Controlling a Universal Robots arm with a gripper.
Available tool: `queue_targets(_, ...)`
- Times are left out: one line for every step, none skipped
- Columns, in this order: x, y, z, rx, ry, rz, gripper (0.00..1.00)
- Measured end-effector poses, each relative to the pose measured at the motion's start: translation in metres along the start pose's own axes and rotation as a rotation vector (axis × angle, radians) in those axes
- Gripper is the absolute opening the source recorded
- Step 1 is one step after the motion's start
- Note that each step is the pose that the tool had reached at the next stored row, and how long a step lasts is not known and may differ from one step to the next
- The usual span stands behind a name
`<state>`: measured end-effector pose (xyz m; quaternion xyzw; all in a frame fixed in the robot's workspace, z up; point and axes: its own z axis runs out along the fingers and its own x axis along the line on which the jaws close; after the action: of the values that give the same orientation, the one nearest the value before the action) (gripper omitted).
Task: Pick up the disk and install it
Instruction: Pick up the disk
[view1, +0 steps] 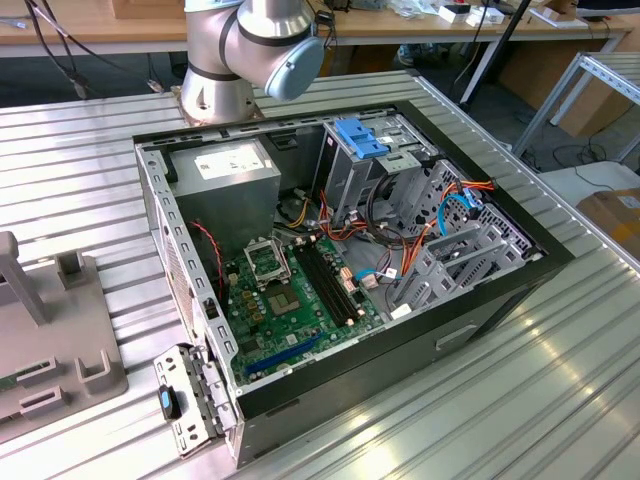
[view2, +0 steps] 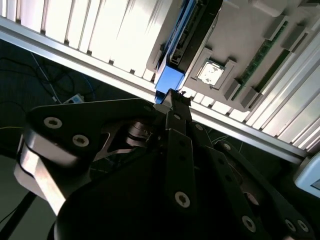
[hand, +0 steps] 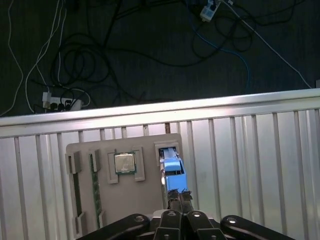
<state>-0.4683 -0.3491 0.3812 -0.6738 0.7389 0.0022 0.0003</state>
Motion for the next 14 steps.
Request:
queue_targets(0.0, 0.0, 0.0, -0.0001, 0.0, 0.0, 0.11)
queue_targets(0.0, 0.0, 0.0, 0.0, 0.0, -0.001, 0.11)
queue_targets(0.0, 0.0, 0.0, -0.0001, 0.0, -0.001, 0.11)
queue_targets(0.0, 0.0, 0.0, -0.0001, 0.0001, -0.001, 0.11)
queue_targets(0.0, 0.0, 0.0, -0.0001, 0.0, -0.001, 0.11)
queue_targets(0.0, 0.0, 0.0, -0.0001, 0.0, -0.001, 0.11)
queue_targets(0.0, 0.0, 0.0, -0.0001, 0.0001, -0.001, 0.11)
queue_targets(0.0, 0.0, 0.0, 0.0, 0.0, -0.001, 0.11)
queue_targets(0.0, 0.0, 0.0, -0.0001, 0.0, -0.001, 0.11)
queue_targets(0.0, 0.0, 0.0, 0.0, 0.0001, -0.001, 0.11)
queue_targets(0.0, 0.0, 0.0, -0.0001, 0.0001, -0.001, 0.11)
queue_targets(0.0, 0.0, 0.0, -0.0001, 0.0, -0.001, 0.11)
queue_targets(0.0, 0.0, 0.0, 0.0, 0.0, -0.001, 0.11)
queue_targets(0.0, 0.0, 0.0, 0.0, 0.0, -0.001, 0.11)
